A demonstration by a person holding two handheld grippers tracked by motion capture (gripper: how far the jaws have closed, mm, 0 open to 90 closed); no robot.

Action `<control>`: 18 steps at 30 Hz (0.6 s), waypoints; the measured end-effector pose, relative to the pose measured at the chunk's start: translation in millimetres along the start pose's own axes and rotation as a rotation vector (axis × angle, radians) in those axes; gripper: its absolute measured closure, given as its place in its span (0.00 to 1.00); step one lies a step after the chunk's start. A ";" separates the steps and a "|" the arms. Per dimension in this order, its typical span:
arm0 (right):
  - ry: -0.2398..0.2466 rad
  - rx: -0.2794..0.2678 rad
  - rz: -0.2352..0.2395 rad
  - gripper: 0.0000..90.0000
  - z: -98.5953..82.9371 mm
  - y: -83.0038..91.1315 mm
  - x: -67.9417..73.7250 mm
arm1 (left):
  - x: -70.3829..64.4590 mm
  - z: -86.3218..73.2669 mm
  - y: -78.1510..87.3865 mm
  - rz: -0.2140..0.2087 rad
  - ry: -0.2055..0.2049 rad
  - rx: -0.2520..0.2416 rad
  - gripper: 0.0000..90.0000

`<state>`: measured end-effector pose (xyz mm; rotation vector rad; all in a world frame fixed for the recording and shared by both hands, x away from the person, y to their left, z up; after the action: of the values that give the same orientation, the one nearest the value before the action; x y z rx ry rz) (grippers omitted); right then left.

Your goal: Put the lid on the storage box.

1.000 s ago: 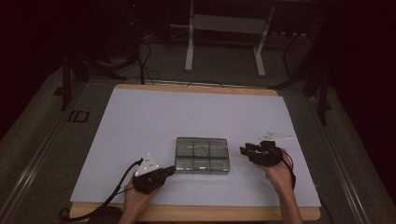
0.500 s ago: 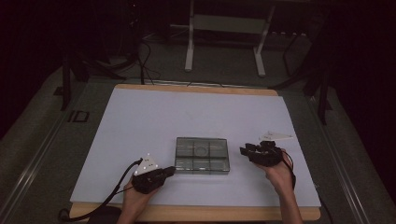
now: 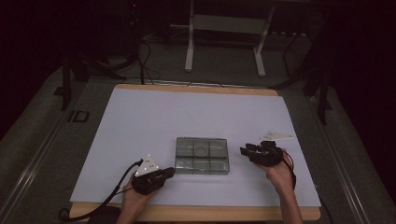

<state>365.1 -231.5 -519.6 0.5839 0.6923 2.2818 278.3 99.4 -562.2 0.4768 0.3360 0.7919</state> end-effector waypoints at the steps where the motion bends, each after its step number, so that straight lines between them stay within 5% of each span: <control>1: 0.002 -0.001 0.001 0.70 0.1 0.1 0.0 | 0.5 0.1 0.3 0.001 0.000 -0.001 0.93; 18: 0.001 -0.001 0.001 0.70 -0.3 1.3 -1.5 | 12.0 -0.4 10.7 0.024 0.014 -0.025 0.92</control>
<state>365.4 -233.5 -519.4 0.5829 0.6912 2.2832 279.6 114.9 -558.3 0.4529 0.3336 0.8226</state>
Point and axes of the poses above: each handheld gripper's, and its own axes: y roughly backward along the jaws, z roughly out of its top, x roughly to its left, the point moved 6 cm from there along -y, roughly forward along the jaws, and after that the axes turned 6 degrees about z, right-handed, at the moved point
